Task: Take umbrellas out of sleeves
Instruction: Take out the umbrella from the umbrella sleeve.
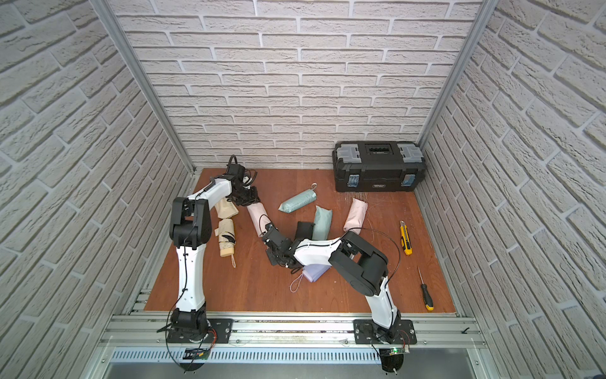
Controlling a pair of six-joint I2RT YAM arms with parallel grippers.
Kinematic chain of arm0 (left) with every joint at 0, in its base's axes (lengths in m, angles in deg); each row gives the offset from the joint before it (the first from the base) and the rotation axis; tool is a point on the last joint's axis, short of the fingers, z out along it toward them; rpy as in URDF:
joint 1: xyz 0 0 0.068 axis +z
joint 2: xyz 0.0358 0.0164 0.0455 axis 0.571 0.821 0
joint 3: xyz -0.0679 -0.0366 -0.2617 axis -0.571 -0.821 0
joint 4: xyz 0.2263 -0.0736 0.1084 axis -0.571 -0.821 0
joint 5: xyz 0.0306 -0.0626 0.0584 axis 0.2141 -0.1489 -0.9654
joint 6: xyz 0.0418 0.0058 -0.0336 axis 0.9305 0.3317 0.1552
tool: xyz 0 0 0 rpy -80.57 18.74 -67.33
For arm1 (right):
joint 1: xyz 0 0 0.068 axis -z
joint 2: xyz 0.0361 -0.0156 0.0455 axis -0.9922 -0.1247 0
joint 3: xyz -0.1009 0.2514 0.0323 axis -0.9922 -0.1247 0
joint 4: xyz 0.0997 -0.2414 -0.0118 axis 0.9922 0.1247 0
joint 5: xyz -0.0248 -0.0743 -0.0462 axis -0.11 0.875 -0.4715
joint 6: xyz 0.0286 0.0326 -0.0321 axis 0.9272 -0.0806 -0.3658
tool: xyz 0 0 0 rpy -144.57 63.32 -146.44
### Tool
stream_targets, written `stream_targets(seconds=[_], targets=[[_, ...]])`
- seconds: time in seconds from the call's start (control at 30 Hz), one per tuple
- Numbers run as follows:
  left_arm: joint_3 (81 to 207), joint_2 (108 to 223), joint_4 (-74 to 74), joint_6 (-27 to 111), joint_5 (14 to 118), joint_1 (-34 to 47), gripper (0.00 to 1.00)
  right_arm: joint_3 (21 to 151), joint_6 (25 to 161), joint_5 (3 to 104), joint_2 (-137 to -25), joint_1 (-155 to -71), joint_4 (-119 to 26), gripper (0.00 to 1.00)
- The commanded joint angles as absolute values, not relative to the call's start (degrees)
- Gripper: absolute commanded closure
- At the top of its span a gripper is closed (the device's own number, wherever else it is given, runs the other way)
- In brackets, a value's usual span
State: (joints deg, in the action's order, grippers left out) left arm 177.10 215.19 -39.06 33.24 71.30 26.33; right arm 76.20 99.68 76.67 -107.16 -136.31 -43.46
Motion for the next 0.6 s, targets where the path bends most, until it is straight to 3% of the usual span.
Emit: stream_targets(seconds=[0.0,0.2,0.57], targets=[[175.22,213.73,-39.29,33.95,71.23,25.33,0.71,73.6,101.44,73.84,-107.23,-136.88,-45.96,0.97],[174.43,213.31,-39.1,33.95,71.23,25.17,0.71,74.7,101.03,71.95,-109.18,-136.84,-45.88,0.97],[169.86,210.69,-37.4,33.79,71.76,23.08,0.76,90.29,99.2,72.27,-119.41,-132.6,-43.71,0.97]])
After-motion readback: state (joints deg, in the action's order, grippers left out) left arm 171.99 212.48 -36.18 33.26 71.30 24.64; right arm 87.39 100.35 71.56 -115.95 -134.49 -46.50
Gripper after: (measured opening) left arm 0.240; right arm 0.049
